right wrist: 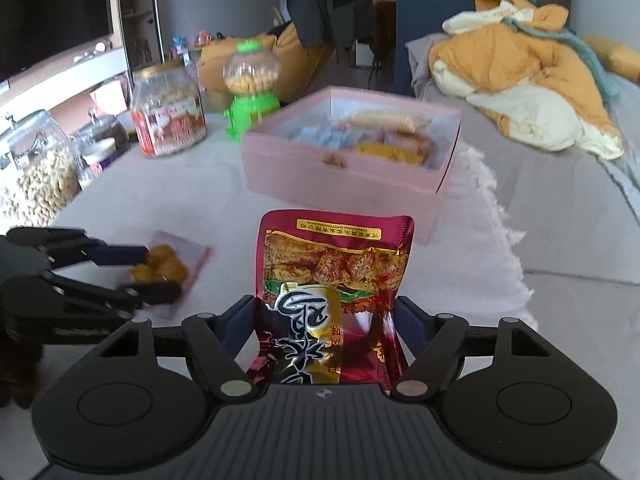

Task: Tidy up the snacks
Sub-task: 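Lift the red bag with the right gripper while the left gripper grasps the orange-ball packet, then carry the red bag and orange-ball packet over the pink box and release both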

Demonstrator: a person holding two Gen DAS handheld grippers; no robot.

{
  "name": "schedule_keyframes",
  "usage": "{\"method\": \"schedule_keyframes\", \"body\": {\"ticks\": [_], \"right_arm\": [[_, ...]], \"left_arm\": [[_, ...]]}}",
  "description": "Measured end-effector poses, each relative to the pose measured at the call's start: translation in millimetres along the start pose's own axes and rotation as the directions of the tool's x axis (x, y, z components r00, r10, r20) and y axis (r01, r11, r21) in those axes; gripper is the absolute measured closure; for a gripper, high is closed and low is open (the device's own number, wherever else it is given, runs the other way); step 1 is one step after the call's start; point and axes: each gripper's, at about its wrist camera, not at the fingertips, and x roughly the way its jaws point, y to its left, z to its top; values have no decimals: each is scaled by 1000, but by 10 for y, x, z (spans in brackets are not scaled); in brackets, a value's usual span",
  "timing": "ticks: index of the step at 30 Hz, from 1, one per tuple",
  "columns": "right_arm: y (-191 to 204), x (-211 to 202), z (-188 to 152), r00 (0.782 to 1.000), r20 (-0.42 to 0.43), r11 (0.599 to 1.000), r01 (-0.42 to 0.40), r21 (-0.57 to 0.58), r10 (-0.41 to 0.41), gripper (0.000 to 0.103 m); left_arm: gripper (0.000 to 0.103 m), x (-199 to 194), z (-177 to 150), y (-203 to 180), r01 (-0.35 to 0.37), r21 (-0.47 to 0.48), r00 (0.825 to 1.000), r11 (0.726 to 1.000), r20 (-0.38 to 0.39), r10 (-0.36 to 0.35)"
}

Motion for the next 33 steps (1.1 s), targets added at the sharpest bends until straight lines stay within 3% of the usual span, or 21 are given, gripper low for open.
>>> {"method": "schedule_keyframes", "body": {"ticks": [16, 20, 25, 29, 30, 33], "right_arm": [[44, -180, -16, 1000, -1, 999, 27, -26, -27, 28], [59, -242, 12, 1000, 19, 999, 19, -26, -18, 28], [29, -338, 41, 999, 49, 1000, 9, -18, -8, 28], [25, -339, 77, 998, 60, 1000, -5, -31, 6, 28], [26, -332, 82, 998, 64, 999, -3, -35, 6, 28], [-1, -293, 83, 998, 67, 1000, -11, -26, 12, 28]], "left_arm": [[47, -297, -66, 97, 60, -91, 994, 994, 97, -51], [47, -527, 53, 59, 83, -98, 981, 992, 185, -64], [47, -775, 612, 22, 132, -74, 937, 988, 334, -100], [46, -496, 1396, 42, 207, -103, 885, 973, 444, -141], [46, -304, 1556, 73, 239, -138, 884, 961, 441, -157], [46, 307, 1770, 164, 269, -278, 926, 922, 338, -168]]}}
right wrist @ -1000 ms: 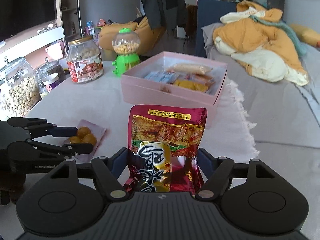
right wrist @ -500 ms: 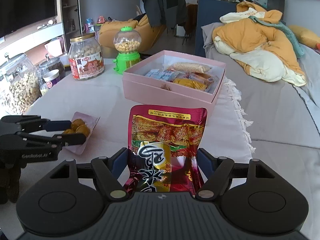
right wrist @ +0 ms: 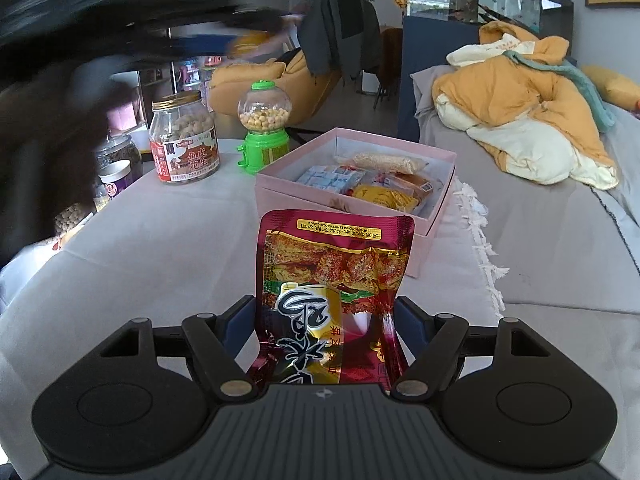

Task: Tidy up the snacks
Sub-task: 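Carry the red bag and orange-ball packet over the pink box and release both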

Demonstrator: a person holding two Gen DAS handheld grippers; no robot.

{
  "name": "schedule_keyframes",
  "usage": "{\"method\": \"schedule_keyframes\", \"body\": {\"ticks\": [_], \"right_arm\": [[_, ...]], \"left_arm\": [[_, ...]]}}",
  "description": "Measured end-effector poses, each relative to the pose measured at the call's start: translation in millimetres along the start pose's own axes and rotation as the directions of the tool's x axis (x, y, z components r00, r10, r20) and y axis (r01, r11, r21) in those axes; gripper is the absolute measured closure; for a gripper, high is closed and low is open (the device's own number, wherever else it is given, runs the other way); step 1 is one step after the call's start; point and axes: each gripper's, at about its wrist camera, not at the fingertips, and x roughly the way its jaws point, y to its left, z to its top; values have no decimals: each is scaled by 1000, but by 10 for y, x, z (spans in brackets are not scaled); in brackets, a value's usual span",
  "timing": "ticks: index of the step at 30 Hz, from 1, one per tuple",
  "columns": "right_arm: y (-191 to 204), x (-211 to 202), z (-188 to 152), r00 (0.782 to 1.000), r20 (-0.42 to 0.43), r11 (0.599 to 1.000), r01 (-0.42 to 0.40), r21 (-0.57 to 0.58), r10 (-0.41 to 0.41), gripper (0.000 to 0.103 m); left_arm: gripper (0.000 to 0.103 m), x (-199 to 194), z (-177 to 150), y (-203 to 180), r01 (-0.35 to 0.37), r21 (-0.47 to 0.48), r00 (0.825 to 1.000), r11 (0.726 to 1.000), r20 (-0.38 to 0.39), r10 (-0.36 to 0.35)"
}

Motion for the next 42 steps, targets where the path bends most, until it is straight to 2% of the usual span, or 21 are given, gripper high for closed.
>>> {"method": "schedule_keyframes", "body": {"ticks": [1, 3, 5, 7, 9, 11, 12, 15, 17, 22, 23, 24, 27, 29, 34, 39, 42], "right_arm": [[-21, 13, -6, 1000, -4, 1000, 1, 7, -1, 28], [-85, 23, -23, 1000, -13, 1000, 11, 18, -11, 28], [-188, 16, -33, 1000, -14, 999, 23, 29, -23, 28], [-309, 22, 9, 999, -12, 998, 37, 46, -37, 28], [-394, 47, 126, 999, -1, 997, 50, 59, -50, 28], [-439, 71, 326, 998, 31, 996, 58, 61, -60, 28], [-444, 76, 433, 996, 52, 996, 67, 61, -70, 28], [-416, 95, 728, 986, 118, 992, 115, 48, -120, 28], [-377, 132, 857, 979, 132, 987, 153, 39, -157, 28], [-297, 355, 1238, 974, 161, 987, 161, 8, -160, 25], [-296, 488, 1352, 978, 147, 989, 148, 6, -148, 18], [-321, 637, 1455, 985, 122, 992, 121, 18, -123, 15], [-451, 992, 1583, 996, 53, 991, 63, 114, -70, 15], [-485, 1096, 1504, 995, 34, 988, 91, 121, -96, 15], [-386, 852, 1035, 996, 17, 988, 87, 129, -90, 15], [-173, 634, 488, 995, -51, 991, 86, 103, -81, 14], [-85, 545, 129, 994, -98, 990, 61, 127, -49, 13]], "left_arm": [[46, 147, -46, 57, -39, -33, 999, 999, -37, 38], [46, 243, -142, 149, -103, -49, 993, 993, -63, 100], [47, 204, -252, 205, -107, -13, 994, 994, -25, 106], [47, 129, -319, 218, -62, 58, 997, 996, 53, 59], [47, 168, -302, 195, 36, 94, 998, 995, 48, -41], [47, 230, -244, 205, 87, 31, 995, 996, 48, -88], [47, 265, -217, 221, 89, 4, 995, 996, 48, -89], [48, 283, -214, 347, 41, -41, 999, 998, 27, -40], [48, 162, -294, 475, 7, -42, 1000, 999, 8, -6], [49, -176, -455, 634, -88, -41, 994, 995, -71, 85], [49, -243, -496, 626, -94, -19, 993, 995, -79, 92], [49, -317, -528, 590, -99, 16, 992, 995, -76, 100], [49, -504, -699, 439, -138, 179, 986, 974, -66, 152], [51, -565, -829, 372, -158, 243, 978, 957, -97, 186], [51, -687, -1129, 385, -150, 215, 960, 965, -204, 194], [51, -933, -1379, 250, -213, 203, 950, 956, -187, 251], [51, -983, -1542, 126, -262, 252, 936, 932, -167, 309]]}}
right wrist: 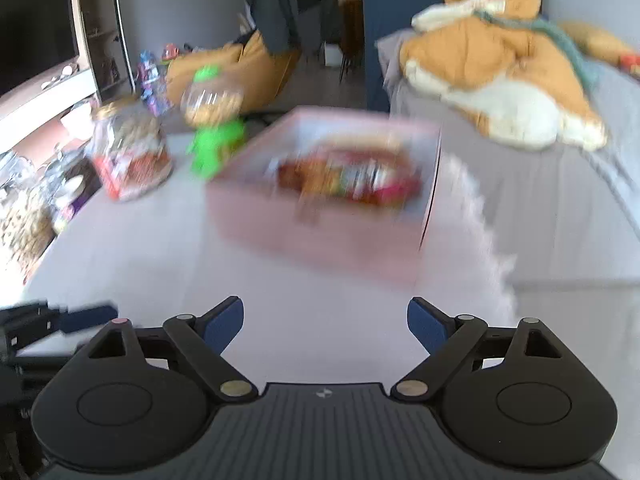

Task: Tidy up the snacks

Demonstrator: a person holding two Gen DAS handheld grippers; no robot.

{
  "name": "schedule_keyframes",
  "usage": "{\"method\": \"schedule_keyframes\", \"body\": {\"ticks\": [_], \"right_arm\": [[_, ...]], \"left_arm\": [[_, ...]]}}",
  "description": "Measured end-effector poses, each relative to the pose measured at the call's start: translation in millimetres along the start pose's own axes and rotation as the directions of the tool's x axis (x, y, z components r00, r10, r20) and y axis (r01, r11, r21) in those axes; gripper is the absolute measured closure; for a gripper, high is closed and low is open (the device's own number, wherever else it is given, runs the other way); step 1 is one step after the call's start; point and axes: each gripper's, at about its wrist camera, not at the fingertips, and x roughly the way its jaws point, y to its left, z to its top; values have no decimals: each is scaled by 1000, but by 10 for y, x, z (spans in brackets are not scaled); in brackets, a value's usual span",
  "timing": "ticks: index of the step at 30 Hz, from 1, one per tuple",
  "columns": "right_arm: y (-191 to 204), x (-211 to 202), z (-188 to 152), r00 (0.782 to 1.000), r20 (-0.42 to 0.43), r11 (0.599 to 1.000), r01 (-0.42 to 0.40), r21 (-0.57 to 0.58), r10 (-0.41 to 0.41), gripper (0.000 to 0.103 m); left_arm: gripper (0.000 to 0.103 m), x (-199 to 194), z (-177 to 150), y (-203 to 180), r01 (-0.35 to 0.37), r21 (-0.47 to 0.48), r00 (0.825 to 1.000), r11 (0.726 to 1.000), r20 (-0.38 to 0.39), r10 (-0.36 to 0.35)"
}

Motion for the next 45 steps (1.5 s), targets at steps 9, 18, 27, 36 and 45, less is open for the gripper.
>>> {"method": "schedule_keyframes", "body": {"ticks": [9, 18, 27, 36, 45], "right_arm": [[93, 117, -520, 991, -41, 991, 129, 23, -128, 0], [85, 75, -674, 984, 44, 983, 171, 61, -173, 0], [74, 77, -680, 982, 65, 983, 173, 67, -177, 0], [69, 77, -682, 982, 65, 983, 172, 67, -177, 0], [70, 80, -683, 982, 66, 983, 172, 67, -177, 0]], "left_arm": [[48, 125, -123, -214, -69, 15, 997, 998, -37, 69], [46, 197, -94, -290, -107, 33, 993, 994, -37, 108], [46, 192, -90, -305, -113, 42, 993, 993, -38, 115], [46, 196, -88, -295, -109, 38, 993, 993, -38, 111], [46, 198, -87, -295, -110, 39, 993, 993, -38, 111]]}}
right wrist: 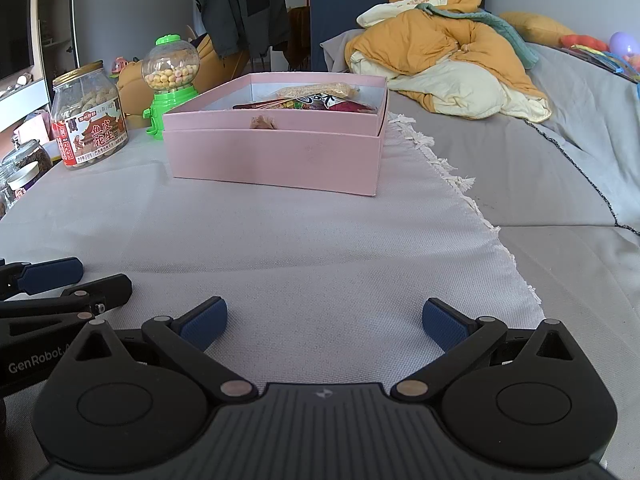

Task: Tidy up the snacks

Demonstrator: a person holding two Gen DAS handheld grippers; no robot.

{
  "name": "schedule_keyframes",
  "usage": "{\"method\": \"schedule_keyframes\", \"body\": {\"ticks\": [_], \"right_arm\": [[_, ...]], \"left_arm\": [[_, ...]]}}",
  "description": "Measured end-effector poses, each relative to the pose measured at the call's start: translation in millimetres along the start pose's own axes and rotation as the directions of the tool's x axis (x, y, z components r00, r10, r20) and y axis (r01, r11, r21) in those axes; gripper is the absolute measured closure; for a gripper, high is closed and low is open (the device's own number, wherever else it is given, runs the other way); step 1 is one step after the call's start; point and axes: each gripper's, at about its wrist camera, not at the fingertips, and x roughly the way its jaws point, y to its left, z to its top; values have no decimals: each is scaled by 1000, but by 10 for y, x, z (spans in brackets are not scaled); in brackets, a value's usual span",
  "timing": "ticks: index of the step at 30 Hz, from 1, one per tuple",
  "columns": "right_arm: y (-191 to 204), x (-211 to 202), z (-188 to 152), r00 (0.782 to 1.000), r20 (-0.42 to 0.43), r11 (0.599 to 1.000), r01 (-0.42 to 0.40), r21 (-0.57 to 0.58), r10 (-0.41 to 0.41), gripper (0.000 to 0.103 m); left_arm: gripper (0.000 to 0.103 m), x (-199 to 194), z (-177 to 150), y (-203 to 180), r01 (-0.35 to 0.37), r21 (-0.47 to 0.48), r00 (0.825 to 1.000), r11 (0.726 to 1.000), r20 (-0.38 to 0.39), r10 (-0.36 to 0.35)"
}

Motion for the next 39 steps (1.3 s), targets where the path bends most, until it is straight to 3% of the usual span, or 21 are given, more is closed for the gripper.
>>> {"method": "schedule_keyframes", "body": {"ticks": [39], "right_arm": [[7, 1, -2, 1000, 0, 1000, 0, -1, 0, 0]], "left_arm": [[47, -2, -9, 10, 3, -3, 1000, 1000, 3, -3]]}}
